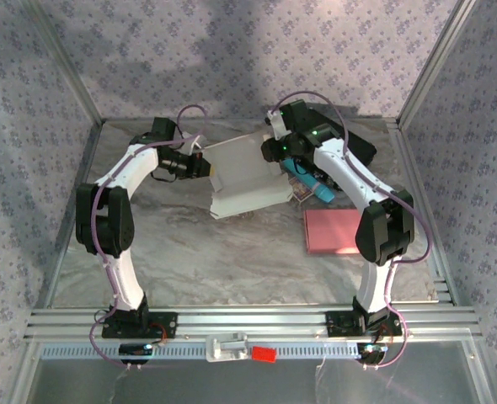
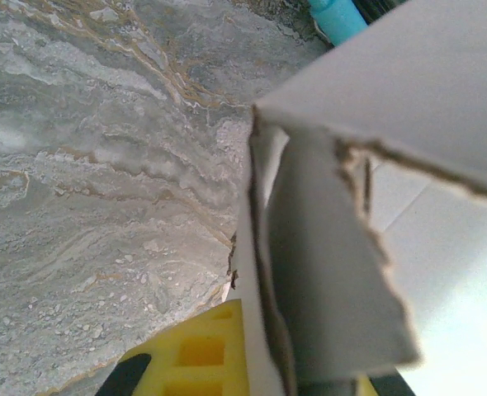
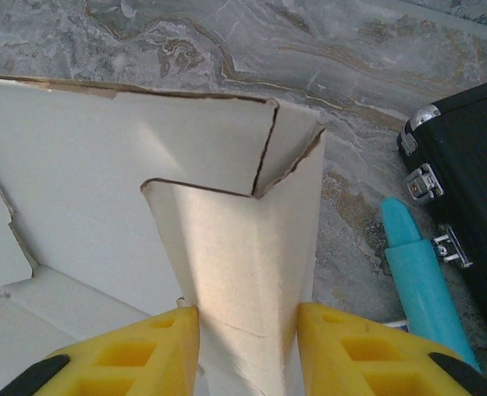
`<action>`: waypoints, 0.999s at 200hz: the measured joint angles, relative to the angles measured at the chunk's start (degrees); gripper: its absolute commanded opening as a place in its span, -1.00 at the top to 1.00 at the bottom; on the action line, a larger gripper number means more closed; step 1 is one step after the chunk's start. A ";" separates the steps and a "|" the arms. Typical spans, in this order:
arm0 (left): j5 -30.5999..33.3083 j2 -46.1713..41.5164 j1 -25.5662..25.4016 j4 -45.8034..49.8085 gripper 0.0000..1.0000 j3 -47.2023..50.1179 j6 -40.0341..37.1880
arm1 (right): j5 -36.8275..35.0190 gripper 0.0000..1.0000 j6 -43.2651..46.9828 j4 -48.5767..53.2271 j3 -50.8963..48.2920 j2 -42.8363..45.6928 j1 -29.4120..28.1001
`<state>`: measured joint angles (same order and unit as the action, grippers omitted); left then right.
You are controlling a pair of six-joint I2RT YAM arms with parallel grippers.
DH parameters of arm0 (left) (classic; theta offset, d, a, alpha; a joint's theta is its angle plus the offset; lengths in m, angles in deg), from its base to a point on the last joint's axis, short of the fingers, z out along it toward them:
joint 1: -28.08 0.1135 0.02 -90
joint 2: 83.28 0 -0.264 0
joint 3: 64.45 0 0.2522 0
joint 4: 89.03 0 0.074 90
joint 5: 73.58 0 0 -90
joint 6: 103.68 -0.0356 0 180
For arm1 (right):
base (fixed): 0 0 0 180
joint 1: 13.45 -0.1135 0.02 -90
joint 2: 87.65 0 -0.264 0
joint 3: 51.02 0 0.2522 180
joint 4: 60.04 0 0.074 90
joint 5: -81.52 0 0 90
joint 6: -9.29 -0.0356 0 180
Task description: Fold the paper box
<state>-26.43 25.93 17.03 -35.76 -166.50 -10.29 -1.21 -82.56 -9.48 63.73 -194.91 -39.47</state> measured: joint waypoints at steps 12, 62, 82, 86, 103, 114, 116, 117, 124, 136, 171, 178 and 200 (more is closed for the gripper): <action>0.00 0.00 -0.11 0.11 1.00 -0.11 -0.02 | -0.02 0.24 0.02 0.70 0.44 -0.09 0.07; 0.02 0.00 -0.59 0.57 1.00 -0.28 0.00 | -3.65 0.49 -0.28 2.54 2.05 -2.05 -0.17; 0.11 0.00 -0.66 1.03 1.00 -0.28 -0.02 | -6.23 0.72 -1.18 3.43 3.02 -3.41 -0.35; 0.17 0.00 -0.63 1.07 1.00 -0.28 -0.02 | -6.84 0.75 -1.68 3.72 3.32 -3.65 -0.42; 0.22 0.00 -0.63 1.07 1.00 -0.28 -0.02 | -9.44 0.86 -2.19 4.61 4.33 -4.46 -0.81; 0.22 0.00 -0.68 1.07 1.00 -0.31 -0.17 | -11.04 0.93 -3.06 5.18 4.72 -4.61 -1.25; 0.22 0.00 -0.68 1.07 1.00 -0.31 -0.22 | -11.34 0.94 -3.04 5.22 4.79 -4.61 -1.33; 0.22 0.00 -0.68 1.05 1.00 -0.31 -0.24 | -11.43 0.95 -3.02 5.27 4.81 -4.61 -1.38; 0.22 0.00 -0.70 1.07 1.00 -0.31 -0.39 | -12.37 0.97 -3.37 5.55 5.05 -4.61 -1.73; 0.24 0.00 -0.68 1.07 1.00 -0.46 -0.42 | -13.51 0.97 -3.78 5.70 5.22 -4.59 -2.19; 0.24 0.00 -0.70 1.16 1.00 -0.76 -0.42 | -14.19 0.72 -4.35 5.73 5.20 -4.59 -2.36; 0.24 0.00 -0.70 1.20 1.00 -0.81 -0.42 | -13.94 0.69 -4.37 5.73 5.18 -4.59 -2.36; 0.24 0.00 -0.70 1.27 1.00 -0.92 -0.42 | -12.98 0.61 -4.31 5.79 5.11 -4.59 -2.36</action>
<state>-26.19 25.93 16.33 -34.49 -167.42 -10.70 -14.19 -86.86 -3.69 68.85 -199.50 -41.83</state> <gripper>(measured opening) 0.054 0.182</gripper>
